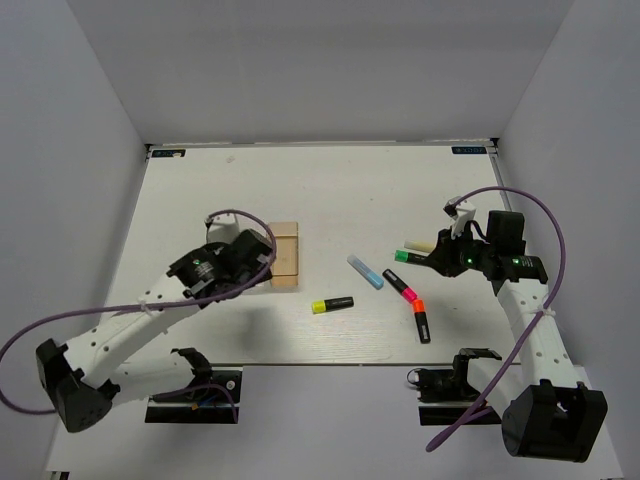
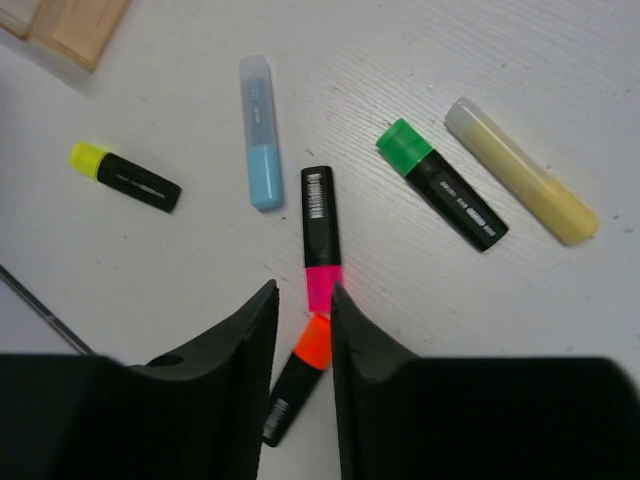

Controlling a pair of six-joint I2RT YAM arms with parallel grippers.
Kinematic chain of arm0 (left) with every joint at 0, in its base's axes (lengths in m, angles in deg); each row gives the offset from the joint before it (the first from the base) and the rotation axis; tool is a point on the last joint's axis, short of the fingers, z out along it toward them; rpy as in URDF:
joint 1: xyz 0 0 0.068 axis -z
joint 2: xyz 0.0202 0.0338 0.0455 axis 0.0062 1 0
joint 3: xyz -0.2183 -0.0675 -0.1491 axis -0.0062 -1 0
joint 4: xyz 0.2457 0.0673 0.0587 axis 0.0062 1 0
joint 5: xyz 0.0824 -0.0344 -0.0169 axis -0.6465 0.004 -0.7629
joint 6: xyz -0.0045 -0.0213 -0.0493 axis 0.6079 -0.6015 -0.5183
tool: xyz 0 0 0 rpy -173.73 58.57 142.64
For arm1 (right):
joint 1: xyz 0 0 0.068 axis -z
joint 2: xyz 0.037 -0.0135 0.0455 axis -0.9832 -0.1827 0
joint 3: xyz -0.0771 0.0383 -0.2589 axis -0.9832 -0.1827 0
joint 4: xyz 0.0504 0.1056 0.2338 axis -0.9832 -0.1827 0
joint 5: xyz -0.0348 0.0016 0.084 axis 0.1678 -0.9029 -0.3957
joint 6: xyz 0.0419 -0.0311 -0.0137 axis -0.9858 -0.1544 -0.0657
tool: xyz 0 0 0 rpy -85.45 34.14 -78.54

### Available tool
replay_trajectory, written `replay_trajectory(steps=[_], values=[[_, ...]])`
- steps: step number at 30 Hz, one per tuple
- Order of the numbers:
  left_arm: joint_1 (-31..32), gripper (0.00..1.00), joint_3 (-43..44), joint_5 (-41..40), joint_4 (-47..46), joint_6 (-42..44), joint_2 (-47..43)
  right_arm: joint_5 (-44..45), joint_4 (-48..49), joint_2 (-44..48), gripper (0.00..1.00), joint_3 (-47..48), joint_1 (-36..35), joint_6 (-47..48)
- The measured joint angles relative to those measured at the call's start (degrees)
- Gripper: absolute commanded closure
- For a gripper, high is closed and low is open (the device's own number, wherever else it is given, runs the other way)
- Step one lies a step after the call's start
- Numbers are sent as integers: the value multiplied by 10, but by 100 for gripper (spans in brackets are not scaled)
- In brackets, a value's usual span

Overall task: Sort the stationery into containers
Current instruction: Pick up the stationery from the center of the board, then place the stationery in the storage box.

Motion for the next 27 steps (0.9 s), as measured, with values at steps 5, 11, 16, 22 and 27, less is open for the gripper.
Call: replay_trajectory(steps=[5, 11, 16, 22, 27], values=[[-243, 100, -2, 180, -84, 235, -8, -2, 0, 0, 53, 0, 0, 2], [-468, 100, 64, 400, -110, 406, 133, -2, 0, 0, 52, 0, 0, 3], [-488, 100, 73, 477, -141, 491, 209, -2, 0, 0, 51, 0, 0, 3], [-470, 100, 73, 474, -159, 566, 248, -2, 0, 0, 51, 0, 0, 4], [-467, 100, 65, 443, -175, 596, 255, -2, 0, 0, 51, 0, 0, 5]])
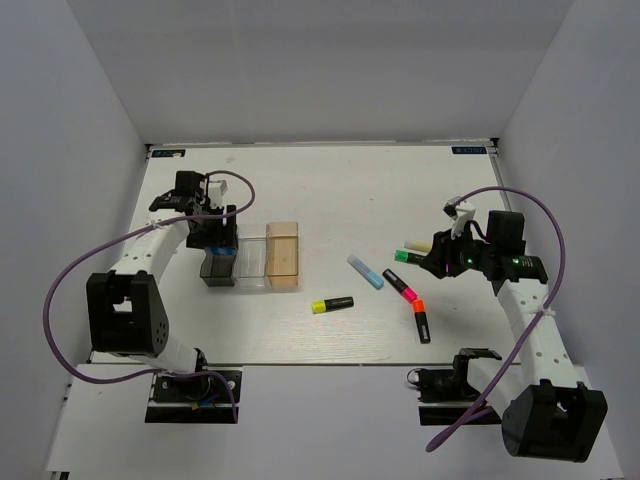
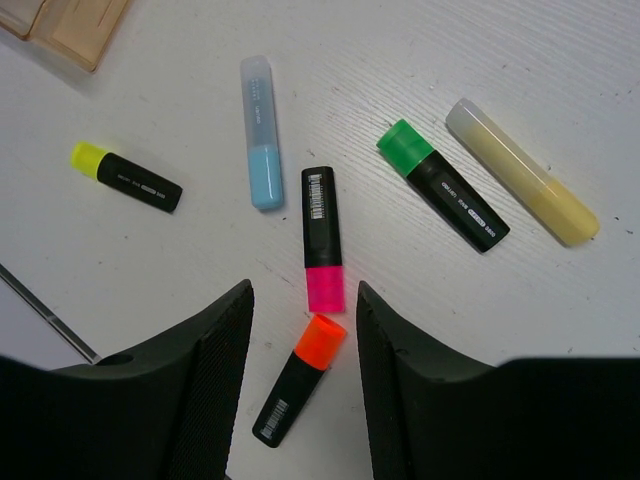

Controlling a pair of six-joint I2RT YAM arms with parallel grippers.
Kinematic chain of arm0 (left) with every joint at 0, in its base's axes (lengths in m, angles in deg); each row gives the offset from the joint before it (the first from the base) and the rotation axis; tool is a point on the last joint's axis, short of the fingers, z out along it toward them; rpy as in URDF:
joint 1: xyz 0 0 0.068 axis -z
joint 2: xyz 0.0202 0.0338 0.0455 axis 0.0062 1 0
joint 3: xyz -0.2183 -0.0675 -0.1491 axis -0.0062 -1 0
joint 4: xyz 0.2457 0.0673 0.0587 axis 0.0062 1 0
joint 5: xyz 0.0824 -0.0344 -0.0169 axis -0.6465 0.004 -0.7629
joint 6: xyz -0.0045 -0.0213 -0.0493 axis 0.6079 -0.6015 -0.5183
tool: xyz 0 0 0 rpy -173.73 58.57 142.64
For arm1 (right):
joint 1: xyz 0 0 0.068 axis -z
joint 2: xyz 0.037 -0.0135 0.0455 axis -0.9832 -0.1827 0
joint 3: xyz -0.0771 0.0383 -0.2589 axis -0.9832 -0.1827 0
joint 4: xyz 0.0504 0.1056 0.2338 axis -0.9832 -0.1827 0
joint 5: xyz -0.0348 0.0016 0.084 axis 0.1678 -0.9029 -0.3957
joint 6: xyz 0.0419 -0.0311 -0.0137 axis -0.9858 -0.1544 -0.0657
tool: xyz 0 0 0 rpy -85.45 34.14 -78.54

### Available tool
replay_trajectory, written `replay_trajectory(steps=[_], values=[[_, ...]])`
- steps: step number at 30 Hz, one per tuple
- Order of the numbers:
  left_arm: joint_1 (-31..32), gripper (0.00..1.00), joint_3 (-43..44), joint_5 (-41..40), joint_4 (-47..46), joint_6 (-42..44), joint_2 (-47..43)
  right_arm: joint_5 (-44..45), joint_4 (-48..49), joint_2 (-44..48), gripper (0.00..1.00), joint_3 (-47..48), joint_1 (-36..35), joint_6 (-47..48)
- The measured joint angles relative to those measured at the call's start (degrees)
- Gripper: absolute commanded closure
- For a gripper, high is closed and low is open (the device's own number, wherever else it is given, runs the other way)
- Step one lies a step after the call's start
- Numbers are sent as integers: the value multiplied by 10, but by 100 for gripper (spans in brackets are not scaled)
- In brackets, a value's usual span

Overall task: Sort the stationery into containers
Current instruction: Place the stationery in the storage box.

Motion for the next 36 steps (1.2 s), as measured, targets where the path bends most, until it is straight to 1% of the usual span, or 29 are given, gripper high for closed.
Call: replay_trajectory(steps=[7, 27, 29, 30, 32, 33, 35, 36], values=[[0, 100, -6, -35, -13, 12, 6, 0, 0, 0, 49, 0, 0, 1], [0, 100, -34, -73, -37, 12, 23, 0, 0, -2, 47, 0, 0, 1], [1, 99, -34, -73, -38, 12, 24, 0, 0, -2, 47, 0, 0, 1], [2, 95, -35, -74, -38, 12, 24, 0, 0, -2, 47, 0, 0, 1], [3, 91, -37, -74, -38, 12, 24, 0, 0, -2, 45, 0, 0, 1], [4, 87, -37, -75, -39, 12, 24, 0, 0, -2, 45, 0, 0, 1], [5, 82, -37, -77, -40, 12, 24, 0, 0, -2, 45, 0, 0, 1], [5, 77, -37, -78, -40, 10, 24, 0, 0, -2, 45, 0, 0, 1]])
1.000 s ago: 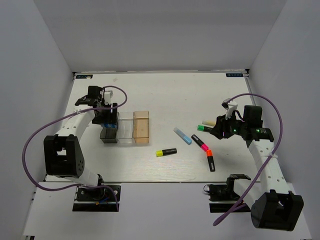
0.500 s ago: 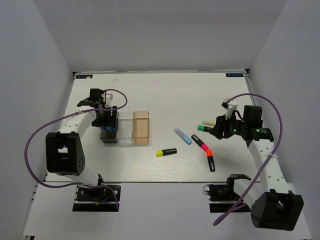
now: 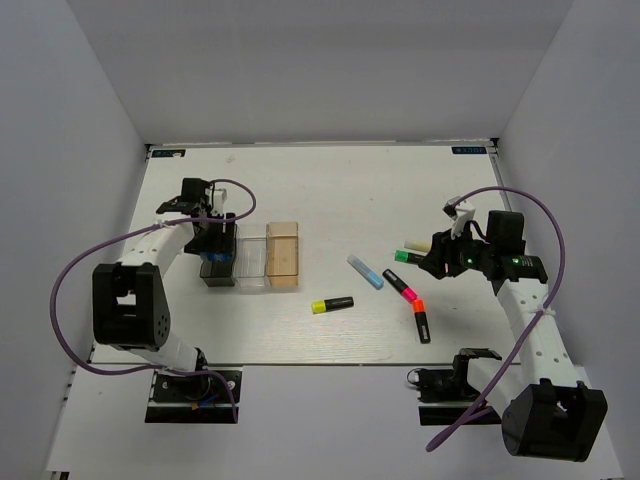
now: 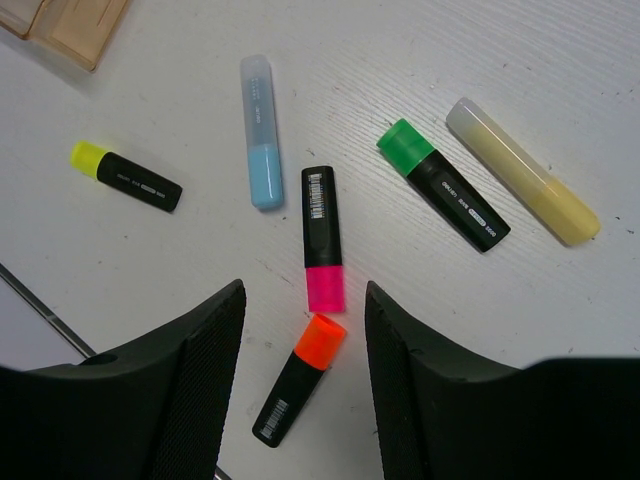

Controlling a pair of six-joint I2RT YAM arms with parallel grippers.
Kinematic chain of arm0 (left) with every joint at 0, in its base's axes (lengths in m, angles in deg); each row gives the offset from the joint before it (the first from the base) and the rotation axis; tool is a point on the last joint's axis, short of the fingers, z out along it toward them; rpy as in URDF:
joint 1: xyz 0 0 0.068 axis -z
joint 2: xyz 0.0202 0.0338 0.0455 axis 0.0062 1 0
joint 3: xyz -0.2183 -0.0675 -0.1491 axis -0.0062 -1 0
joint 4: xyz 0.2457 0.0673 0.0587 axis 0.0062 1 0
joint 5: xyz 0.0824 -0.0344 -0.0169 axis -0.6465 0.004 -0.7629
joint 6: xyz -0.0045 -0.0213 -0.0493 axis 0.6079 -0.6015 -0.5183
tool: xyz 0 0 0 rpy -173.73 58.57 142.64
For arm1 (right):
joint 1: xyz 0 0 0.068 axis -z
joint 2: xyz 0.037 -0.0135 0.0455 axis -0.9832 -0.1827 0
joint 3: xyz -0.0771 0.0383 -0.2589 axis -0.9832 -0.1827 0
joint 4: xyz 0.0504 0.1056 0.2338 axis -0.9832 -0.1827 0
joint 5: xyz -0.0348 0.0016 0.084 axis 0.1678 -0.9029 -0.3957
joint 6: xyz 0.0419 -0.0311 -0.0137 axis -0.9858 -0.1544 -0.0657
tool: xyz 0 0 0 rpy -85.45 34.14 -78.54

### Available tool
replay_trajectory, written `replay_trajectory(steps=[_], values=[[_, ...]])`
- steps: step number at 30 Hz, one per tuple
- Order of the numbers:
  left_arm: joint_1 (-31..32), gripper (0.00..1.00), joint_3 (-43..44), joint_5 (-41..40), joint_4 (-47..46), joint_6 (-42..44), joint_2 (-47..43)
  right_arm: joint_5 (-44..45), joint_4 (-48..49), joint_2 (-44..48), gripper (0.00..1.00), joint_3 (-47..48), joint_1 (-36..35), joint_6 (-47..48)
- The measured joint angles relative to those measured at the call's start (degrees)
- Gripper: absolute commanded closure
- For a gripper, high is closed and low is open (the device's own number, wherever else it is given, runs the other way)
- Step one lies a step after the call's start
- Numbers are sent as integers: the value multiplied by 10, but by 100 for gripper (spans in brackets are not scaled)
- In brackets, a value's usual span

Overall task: Sort the stationery into containers
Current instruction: Place the stationery in the storage box.

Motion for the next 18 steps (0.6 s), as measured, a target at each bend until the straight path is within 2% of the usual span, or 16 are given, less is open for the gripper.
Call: replay_trajectory(steps=[1, 3, 4, 16, 18], values=[[1, 68, 0, -2, -1, -3, 0, 0, 0, 0, 45, 0, 0, 0], [3, 58, 0, -5, -3, -7, 3, 0, 0, 0, 45, 0, 0, 0], [3, 47, 0, -7, -5, -9, 4, 0, 0, 0, 45, 0, 0, 0], [6, 16, 0, -25, 0, -24, 18, 0, 0, 0, 44, 0, 0, 0], [6, 7, 0, -27, 1, -26, 18, 0, 0, 0, 44, 0, 0, 0]])
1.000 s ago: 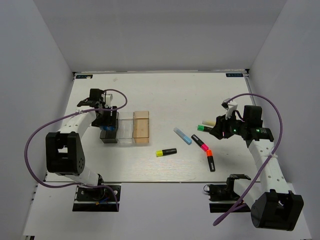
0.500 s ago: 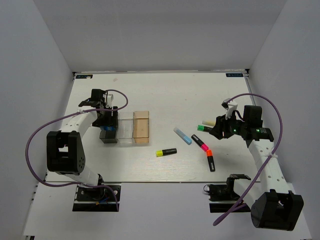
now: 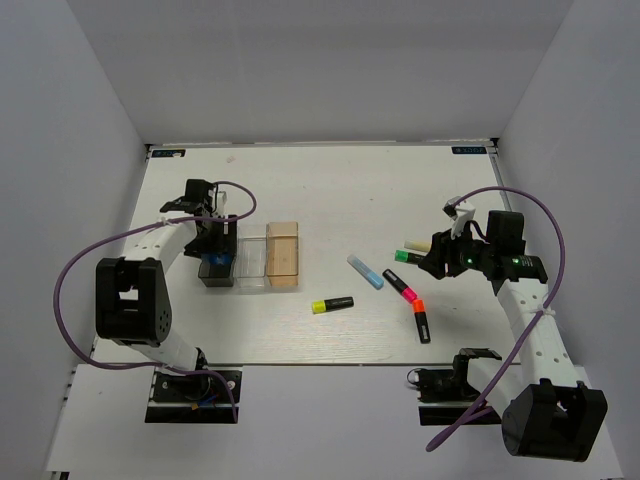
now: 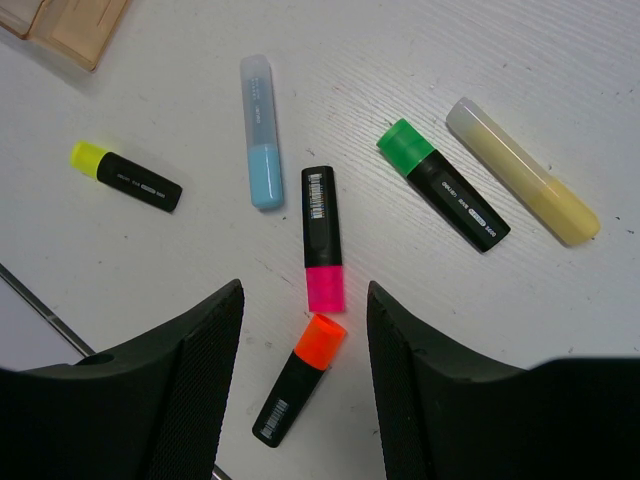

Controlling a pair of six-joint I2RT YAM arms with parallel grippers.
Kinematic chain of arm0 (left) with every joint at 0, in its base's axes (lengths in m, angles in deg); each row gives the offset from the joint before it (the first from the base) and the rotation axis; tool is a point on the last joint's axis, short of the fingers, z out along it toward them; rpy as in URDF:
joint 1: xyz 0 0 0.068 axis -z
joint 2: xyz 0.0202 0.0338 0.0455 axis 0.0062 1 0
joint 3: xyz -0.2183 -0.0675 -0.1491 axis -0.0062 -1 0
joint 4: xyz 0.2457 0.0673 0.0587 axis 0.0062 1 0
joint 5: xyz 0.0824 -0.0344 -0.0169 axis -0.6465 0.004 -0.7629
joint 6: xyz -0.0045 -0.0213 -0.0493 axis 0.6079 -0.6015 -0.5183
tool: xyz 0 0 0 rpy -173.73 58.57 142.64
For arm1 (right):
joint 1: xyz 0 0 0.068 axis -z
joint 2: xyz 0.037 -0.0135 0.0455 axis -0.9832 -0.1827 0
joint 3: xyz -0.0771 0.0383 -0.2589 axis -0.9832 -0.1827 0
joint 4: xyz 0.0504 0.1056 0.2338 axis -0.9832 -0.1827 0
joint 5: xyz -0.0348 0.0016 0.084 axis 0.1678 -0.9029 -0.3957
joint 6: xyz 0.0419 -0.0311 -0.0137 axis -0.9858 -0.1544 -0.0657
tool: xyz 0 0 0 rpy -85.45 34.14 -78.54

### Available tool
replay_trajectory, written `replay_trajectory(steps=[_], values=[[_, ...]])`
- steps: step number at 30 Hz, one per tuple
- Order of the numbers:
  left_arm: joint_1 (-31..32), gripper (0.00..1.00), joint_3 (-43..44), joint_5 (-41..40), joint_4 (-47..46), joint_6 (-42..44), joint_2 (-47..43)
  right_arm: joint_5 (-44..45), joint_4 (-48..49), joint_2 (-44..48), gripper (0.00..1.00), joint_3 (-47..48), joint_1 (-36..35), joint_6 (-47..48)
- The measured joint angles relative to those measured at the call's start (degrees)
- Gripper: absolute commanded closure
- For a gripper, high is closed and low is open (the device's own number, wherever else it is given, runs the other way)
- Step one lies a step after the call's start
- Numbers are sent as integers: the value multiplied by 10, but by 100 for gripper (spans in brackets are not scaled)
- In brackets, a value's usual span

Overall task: Sort the stationery into containers
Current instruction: Place the stationery in the storage box.

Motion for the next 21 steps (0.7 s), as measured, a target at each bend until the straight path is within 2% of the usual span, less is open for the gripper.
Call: replay_trajectory(steps=[2, 12, 14, 15, 16, 17, 18, 19, 21], values=[[0, 0, 2, -3, 2, -2, 0, 0, 0, 0, 44, 0, 0, 0], [15, 0, 30, -13, 15, -13, -4, 0, 0, 0, 44, 0, 0, 0], [23, 5, 37, -14, 18, -18, -14, 0, 0, 0, 56, 0, 0, 1], [27, 25, 40, -13, 20, -22, -22, 0, 0, 0, 70, 0, 0, 3], [31, 46, 40, -13, 20, -27, -34, -1, 0, 0, 100, 0, 0, 3], [37, 78, 40, -11, 21, -33, -49, -1, 0, 0, 100, 0, 0, 4], [45, 100, 40, -10, 23, -40, -64, -3, 0, 0, 100, 0, 0, 1], [54, 100, 40, -9, 23, -44, -83, -3, -1, 0, 100, 0, 0, -1], [83, 100, 38, -3, 22, -53, -121, -9, -2, -1, 45, 0, 0, -5]])
